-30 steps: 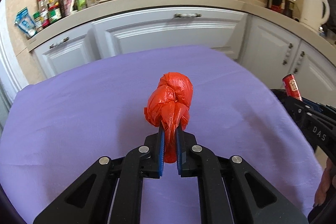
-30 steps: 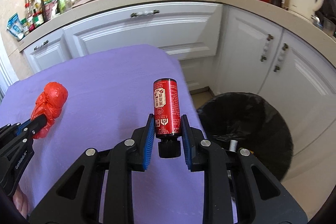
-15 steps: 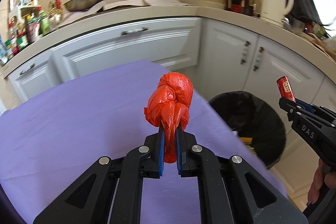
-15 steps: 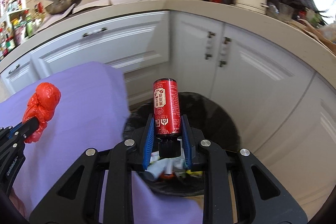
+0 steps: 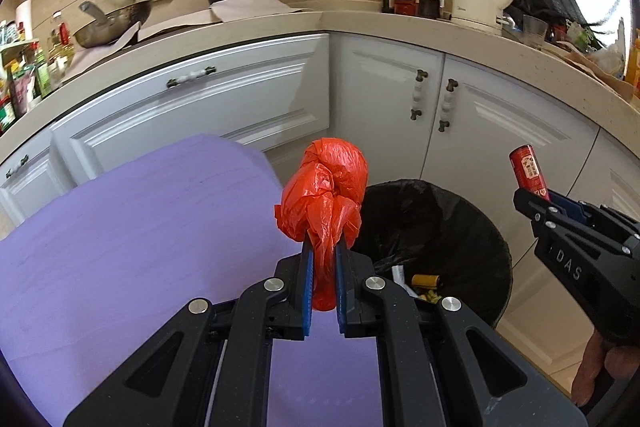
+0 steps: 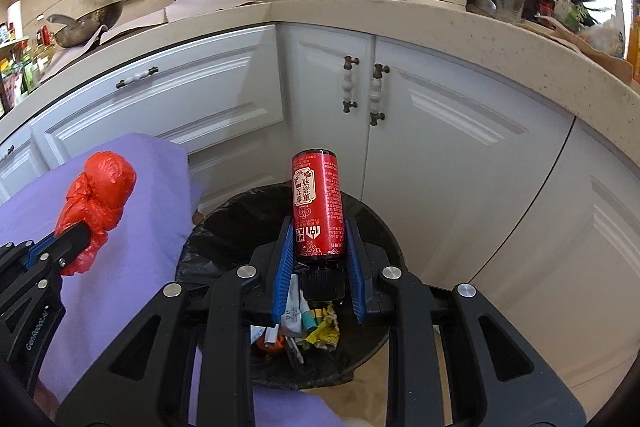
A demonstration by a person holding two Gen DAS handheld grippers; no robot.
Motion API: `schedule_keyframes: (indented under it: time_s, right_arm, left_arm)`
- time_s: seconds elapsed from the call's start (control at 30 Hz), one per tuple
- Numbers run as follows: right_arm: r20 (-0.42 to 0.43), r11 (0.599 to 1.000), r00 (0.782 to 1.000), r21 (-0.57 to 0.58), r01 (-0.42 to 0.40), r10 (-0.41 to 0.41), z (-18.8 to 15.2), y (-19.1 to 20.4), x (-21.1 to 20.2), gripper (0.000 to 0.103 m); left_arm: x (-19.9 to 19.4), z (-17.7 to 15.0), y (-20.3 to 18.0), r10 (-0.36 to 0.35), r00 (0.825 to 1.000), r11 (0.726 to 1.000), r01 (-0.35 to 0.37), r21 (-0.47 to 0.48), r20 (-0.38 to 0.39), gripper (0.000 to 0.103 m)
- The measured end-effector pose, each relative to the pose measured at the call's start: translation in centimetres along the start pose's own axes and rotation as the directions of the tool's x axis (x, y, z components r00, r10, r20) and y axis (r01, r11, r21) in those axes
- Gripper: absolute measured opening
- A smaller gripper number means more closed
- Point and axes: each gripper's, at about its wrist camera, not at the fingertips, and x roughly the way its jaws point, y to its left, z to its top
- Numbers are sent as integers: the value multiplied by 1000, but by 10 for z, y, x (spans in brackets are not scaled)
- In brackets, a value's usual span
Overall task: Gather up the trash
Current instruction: 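Carry the red bag and red bottle over the black bin with both grippers, then open both grippers over the black bin to drop the bag and bottle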
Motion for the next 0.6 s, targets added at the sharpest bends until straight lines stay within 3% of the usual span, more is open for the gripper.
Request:
schedule_keyframes:
  time_s: [0.33,0.43,0.47,0.6]
  right_arm:
    - [-12,1000,1000,27,6,-6,1,-16,25,25]
    - [-16,999,1000,42,17,-16,0,-20,30,28]
    - [-17,999,1000,46,17,-17,-1,-21,31,34]
    - [-14,998,1000,50,24,-24,-3,-23,29,39]
  left_arm:
    - [33,9,-27,-3,1000,1000,3,24,-16,10]
    - [42,8,-30,-2,1000,1000,2,31,-30,25]
    - [44,7,-31,3,999,999,-2,33,-32,30]
    - [46,5,-31,4,999,1000,-3,28,-45,41]
